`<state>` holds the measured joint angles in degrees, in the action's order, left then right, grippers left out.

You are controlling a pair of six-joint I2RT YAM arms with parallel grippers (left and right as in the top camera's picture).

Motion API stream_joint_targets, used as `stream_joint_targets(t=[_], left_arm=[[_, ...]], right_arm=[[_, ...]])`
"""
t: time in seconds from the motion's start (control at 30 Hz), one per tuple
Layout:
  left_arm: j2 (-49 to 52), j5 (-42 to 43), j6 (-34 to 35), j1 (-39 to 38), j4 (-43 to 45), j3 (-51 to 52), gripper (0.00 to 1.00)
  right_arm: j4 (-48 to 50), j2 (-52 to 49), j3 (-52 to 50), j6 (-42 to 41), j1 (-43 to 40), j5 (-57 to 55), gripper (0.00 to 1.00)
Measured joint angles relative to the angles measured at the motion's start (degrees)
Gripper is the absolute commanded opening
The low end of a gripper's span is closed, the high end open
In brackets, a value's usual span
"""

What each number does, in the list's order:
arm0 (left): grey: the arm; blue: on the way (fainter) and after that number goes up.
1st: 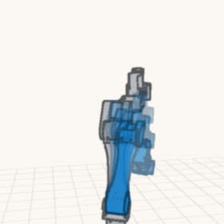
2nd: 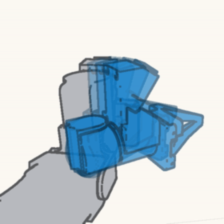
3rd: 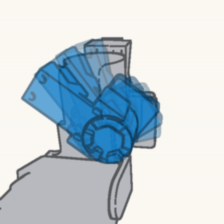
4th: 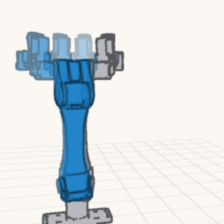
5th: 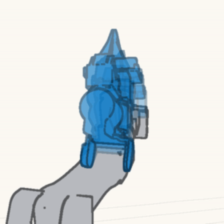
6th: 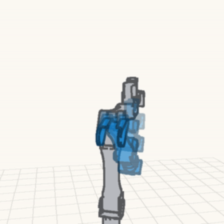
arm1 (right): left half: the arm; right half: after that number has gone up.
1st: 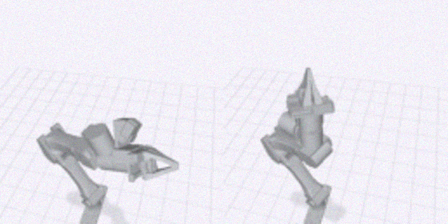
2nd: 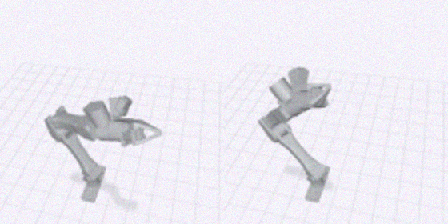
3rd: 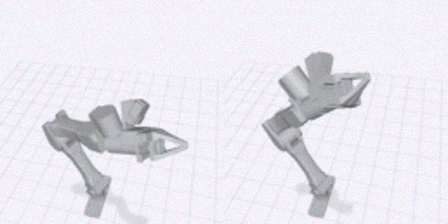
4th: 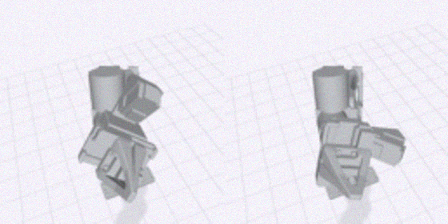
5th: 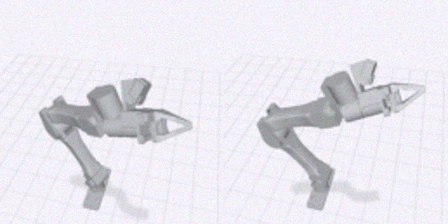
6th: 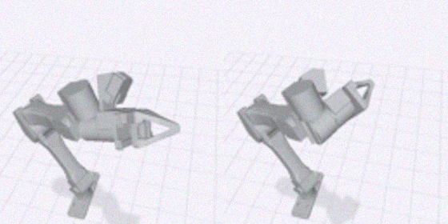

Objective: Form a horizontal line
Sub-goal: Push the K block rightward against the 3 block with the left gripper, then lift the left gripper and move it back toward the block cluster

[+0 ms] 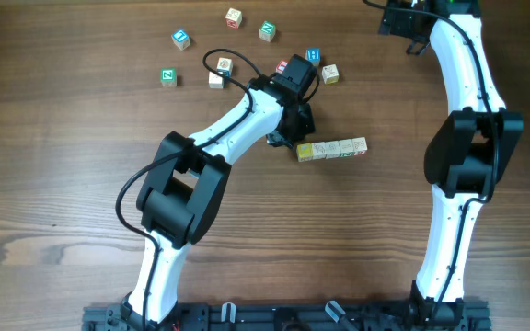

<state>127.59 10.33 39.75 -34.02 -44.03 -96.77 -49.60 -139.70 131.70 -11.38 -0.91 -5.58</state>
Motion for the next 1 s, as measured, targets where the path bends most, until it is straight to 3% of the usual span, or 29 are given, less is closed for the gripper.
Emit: stream_joint_targets(t=[1.0], left_arm=[[0.0,0.2,0.0,-0.8,-2.0,0.0,0.04]], right_arm=[[0.0,0.0,0.0,0.0,0.0,0.0,1.00]])
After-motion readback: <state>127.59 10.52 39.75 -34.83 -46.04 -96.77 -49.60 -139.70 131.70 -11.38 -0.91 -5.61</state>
